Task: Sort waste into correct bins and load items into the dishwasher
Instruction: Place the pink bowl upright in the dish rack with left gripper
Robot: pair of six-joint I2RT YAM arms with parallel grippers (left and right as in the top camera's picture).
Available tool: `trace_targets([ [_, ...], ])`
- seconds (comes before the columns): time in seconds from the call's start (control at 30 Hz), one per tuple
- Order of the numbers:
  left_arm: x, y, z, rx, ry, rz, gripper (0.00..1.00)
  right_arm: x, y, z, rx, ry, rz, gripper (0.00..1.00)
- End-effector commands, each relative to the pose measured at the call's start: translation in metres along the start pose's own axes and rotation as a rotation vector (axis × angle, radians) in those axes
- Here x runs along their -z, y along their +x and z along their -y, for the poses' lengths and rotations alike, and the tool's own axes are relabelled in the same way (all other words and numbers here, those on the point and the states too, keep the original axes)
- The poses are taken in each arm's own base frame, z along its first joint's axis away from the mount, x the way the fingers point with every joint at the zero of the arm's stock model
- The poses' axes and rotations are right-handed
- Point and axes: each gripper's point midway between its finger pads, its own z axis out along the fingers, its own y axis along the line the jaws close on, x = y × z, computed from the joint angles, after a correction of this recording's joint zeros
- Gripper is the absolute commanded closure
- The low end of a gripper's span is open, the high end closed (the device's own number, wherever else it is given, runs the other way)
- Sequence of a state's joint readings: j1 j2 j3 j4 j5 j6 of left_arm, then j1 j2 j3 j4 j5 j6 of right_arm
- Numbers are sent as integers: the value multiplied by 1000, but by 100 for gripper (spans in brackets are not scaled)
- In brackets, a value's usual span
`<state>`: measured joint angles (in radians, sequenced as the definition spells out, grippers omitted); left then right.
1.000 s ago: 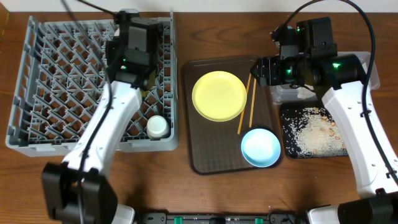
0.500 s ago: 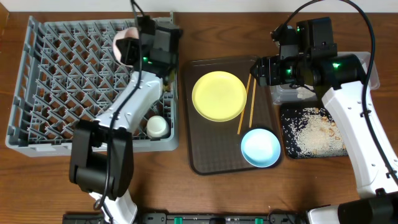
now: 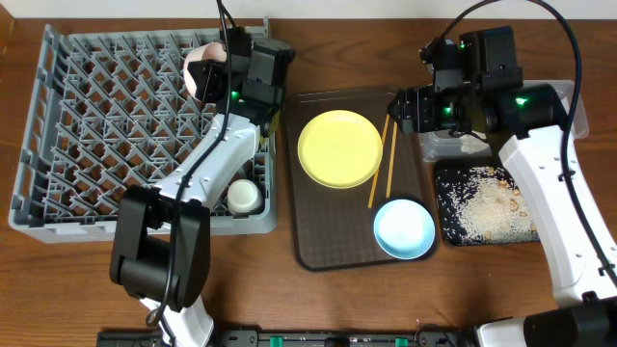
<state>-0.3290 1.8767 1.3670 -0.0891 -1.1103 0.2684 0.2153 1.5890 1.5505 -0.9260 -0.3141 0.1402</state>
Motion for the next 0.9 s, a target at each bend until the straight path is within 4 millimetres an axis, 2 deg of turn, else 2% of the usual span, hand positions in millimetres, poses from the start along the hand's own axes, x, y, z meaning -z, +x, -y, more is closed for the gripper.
trace_targets([
  [0.0, -2, 1, -2, 1, -26, -2, 92, 0, -4, -1, 10, 2, 5, 26],
  [0.1, -9, -7, 14, -7, 31, 32, 93, 0, -4, -1, 10, 2, 5, 26],
  [0.37, -25, -24, 44, -141, -19, 119, 93, 0, -4, -1, 10, 3, 5, 26],
  [0.6, -33, -24, 38, -102, -42, 117, 93, 0, -4, 0, 10, 3, 6, 26],
  [0.87, -54, -18, 27, -126, -53, 94, 92, 0, -4, 0, 10, 3, 6, 23],
])
